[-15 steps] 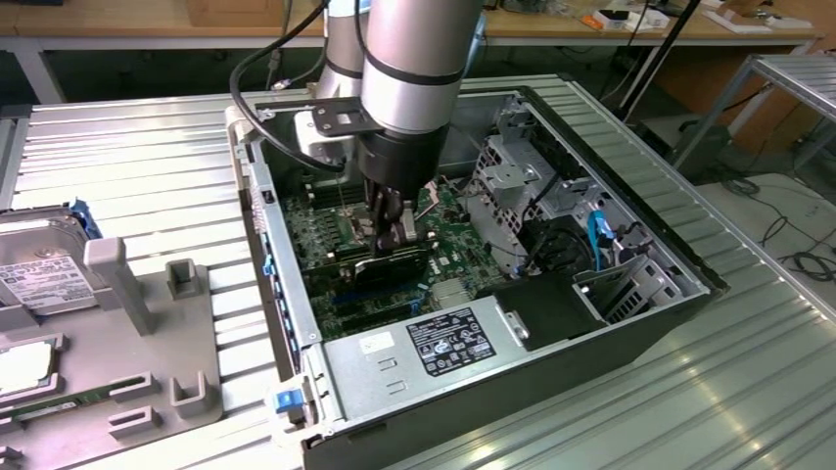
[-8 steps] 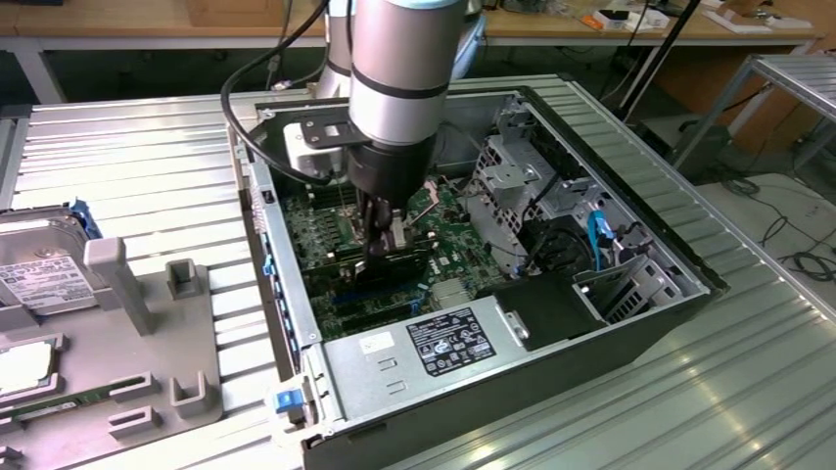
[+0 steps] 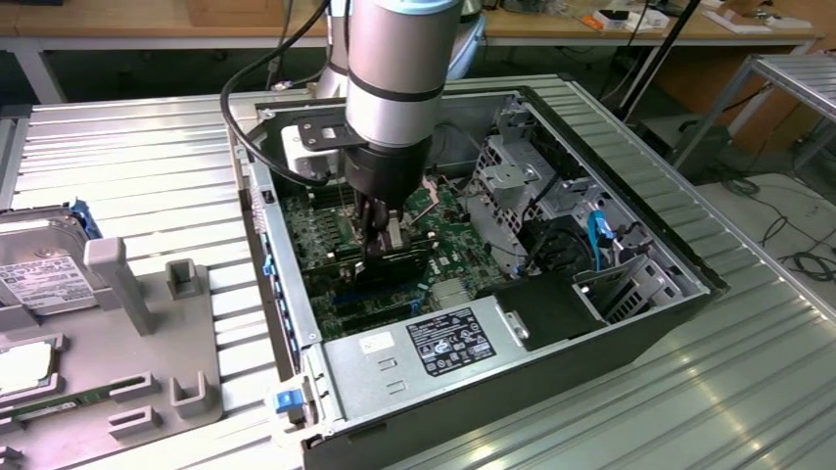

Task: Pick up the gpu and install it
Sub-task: 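Press down on the gpu until it lock into place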

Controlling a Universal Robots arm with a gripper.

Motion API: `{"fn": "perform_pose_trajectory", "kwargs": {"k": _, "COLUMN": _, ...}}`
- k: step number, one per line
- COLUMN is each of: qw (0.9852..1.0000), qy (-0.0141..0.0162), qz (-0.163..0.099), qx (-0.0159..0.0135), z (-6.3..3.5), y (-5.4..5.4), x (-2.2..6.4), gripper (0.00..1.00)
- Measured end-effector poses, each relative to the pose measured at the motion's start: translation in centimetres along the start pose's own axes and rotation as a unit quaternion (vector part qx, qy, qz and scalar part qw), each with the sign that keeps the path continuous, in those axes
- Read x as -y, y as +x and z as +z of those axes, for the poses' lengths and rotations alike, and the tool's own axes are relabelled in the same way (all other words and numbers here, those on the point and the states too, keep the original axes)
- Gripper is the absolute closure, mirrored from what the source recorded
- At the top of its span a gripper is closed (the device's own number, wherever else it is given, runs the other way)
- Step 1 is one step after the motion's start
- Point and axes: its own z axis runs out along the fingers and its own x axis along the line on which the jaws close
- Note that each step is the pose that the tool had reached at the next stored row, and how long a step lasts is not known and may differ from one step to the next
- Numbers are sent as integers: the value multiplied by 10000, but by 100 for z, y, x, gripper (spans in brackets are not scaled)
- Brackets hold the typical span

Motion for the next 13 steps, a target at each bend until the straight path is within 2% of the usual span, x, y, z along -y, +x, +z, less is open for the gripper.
{"fn": "perform_pose_trajectory", "kwargs": {"k": 6, "qw": 10000, "qy": 1, "qz": 0, "qx": 0, "z": 14, "y": 4, "x": -34, "gripper": 89}}
{"fn": "perform_pose_trajectory", "kwargs": {"k": 13, "qw": 10000, "qy": 0, "qz": 0, "qx": -2, "z": 18, "y": 6, "x": -36, "gripper": 89}}
